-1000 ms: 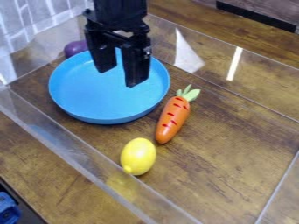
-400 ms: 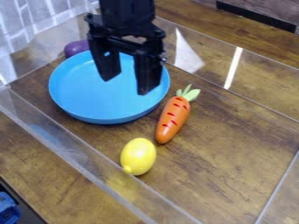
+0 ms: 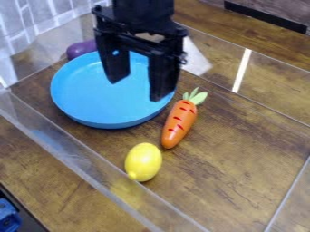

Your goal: Move the carrot to the right side

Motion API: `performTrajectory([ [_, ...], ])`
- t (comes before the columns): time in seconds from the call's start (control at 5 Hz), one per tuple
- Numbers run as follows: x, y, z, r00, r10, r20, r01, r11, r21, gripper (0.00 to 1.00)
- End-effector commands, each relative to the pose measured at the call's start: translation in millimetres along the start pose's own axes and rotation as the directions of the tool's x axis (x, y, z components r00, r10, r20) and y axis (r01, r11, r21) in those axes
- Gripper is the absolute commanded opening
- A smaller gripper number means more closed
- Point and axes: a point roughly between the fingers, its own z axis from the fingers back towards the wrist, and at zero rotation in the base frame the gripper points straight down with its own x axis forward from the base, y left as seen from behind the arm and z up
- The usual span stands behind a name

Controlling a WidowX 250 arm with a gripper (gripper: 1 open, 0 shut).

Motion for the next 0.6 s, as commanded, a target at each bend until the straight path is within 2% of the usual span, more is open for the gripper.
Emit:
performTrajectory([
  [0.0, -7.4, 19, 17.3, 0.998, 0.025, 0.054, -0.026, 0.999, 0.020, 1.00],
  [0.2, -12.6, 48, 15.3, 0.996, 0.074, 0.054, -0.076, 0.996, 0.036, 1.00],
  [0.4, -2.1, 57, 15.6, 0.992, 0.107, 0.068, -0.109, 0.994, 0.026, 1.00],
])
